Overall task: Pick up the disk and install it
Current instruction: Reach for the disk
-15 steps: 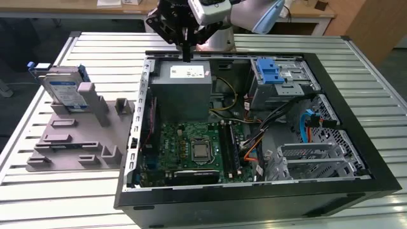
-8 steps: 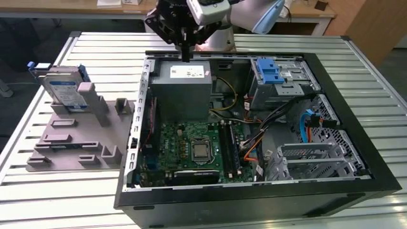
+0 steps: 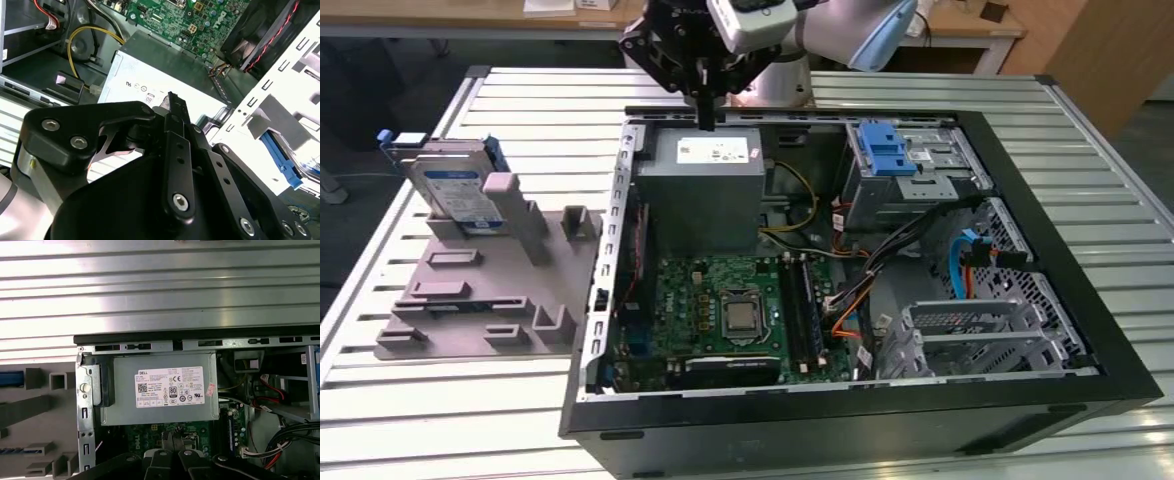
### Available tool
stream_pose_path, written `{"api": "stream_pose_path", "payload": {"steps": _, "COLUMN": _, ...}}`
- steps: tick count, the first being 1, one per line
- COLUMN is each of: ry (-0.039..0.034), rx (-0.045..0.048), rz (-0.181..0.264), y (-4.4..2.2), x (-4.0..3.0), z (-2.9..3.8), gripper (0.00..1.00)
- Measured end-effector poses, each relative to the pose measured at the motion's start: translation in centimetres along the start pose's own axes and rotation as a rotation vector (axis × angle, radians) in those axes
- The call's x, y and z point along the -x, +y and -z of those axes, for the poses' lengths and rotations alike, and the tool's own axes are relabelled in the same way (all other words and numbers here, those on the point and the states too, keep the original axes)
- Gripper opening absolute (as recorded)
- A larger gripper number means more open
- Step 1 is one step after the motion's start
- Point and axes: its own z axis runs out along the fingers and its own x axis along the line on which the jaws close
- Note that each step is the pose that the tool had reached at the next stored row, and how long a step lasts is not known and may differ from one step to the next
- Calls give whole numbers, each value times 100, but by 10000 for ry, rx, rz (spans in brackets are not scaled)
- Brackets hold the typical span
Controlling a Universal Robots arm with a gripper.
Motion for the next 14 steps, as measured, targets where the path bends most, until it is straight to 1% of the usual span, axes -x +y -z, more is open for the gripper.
{"api": "stream_pose_path", "payload": {"steps": 14, "ry": 0, "rx": 0, "rz": 0, "y": -4, "x": -48, "z": -5, "gripper": 11}}
